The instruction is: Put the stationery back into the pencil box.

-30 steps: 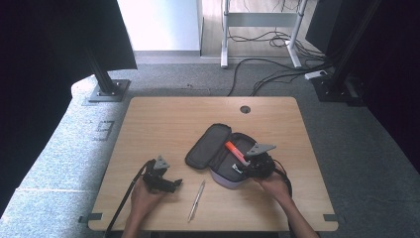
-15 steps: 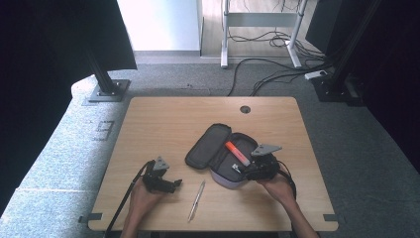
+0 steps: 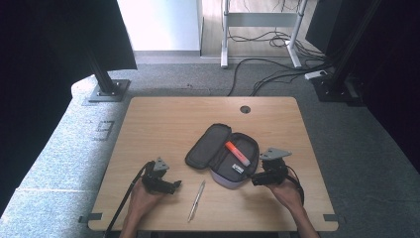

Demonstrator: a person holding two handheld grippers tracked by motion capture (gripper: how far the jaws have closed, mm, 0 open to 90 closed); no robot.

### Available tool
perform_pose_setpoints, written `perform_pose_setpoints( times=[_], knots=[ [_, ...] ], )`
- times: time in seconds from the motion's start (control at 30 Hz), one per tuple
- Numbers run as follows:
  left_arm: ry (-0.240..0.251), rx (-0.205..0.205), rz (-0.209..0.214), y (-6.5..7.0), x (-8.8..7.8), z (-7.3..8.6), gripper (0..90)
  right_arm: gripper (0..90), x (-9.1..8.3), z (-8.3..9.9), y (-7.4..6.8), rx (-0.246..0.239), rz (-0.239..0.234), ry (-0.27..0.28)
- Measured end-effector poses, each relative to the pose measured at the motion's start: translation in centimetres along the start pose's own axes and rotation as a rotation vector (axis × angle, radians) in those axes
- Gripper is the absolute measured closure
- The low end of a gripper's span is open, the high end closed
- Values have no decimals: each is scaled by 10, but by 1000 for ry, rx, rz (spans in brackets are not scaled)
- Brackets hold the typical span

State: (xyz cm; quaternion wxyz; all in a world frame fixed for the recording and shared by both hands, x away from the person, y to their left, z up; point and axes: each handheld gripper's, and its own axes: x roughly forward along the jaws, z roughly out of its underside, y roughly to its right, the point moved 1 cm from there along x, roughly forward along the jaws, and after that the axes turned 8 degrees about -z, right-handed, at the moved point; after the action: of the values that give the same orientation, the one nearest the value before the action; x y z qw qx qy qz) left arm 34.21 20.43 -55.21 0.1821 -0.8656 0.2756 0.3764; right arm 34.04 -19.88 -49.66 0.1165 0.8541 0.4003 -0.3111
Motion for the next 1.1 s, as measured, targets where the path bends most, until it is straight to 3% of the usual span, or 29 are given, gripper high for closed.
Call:
perform_pose_setpoints(
  times=[0.13,0.4,0.67,1.1],
  knots=[
    [15,10,-9,5,-5,-2,52,56,-8,5,3,19,11,9],
    [58,-4,32,13,-21,-7,53,47,-17,19,8,47,47,9],
    [70,3,77,24,-30,-10,58,61,-20,40,17,91,73,6],
    [102,56,132,50,-35,-15,161,94,-19,71,30,146,122,-20]
  ],
)
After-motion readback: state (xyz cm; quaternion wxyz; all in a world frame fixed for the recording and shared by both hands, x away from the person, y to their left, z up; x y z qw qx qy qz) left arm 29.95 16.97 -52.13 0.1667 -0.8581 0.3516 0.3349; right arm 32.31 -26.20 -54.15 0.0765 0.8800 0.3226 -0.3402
